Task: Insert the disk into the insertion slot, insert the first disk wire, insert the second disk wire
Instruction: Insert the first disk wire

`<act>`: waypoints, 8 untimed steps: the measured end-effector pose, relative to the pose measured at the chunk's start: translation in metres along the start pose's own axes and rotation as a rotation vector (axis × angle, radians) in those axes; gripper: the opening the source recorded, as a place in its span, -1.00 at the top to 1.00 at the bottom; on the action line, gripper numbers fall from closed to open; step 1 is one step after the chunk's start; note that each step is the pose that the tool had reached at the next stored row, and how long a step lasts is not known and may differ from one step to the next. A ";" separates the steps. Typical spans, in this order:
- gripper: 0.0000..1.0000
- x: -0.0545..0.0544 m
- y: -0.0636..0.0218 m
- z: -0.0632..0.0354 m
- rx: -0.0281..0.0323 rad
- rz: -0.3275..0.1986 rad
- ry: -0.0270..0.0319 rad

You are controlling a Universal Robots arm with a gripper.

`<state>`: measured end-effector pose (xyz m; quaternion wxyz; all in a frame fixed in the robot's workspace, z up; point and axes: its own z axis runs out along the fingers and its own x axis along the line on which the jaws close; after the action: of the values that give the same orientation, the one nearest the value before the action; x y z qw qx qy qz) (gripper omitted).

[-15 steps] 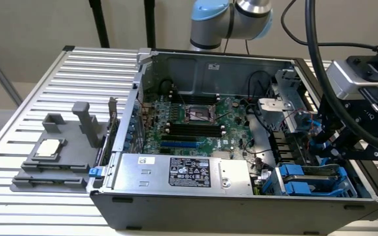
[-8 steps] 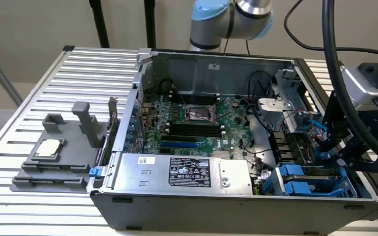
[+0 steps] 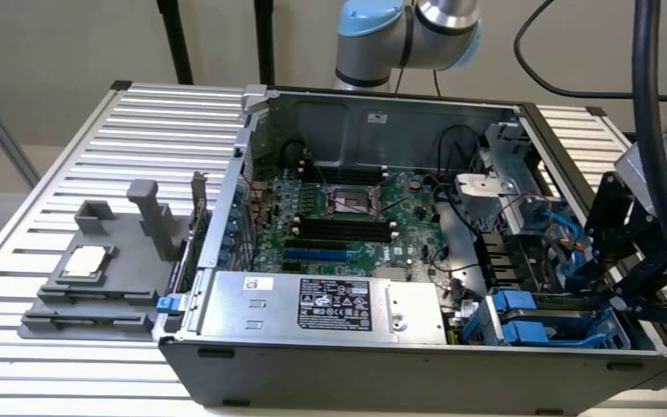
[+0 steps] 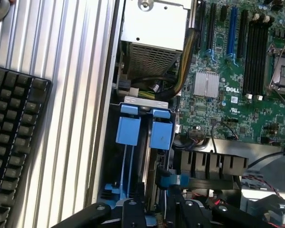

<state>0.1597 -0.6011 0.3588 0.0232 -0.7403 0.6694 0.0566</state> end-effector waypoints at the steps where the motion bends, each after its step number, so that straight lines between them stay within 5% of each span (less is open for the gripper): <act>1: 0.33 0.002 -0.0013 -0.0003 -0.0010 0.000 -0.0027; 4: 0.33 0.006 -0.0047 -0.0010 -0.0014 -0.001 -0.0149; 8: 0.33 0.010 -0.0066 -0.0006 0.0011 -0.002 -0.0422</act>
<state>0.1673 -0.6103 0.3580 0.0378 -0.7397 0.6681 0.0718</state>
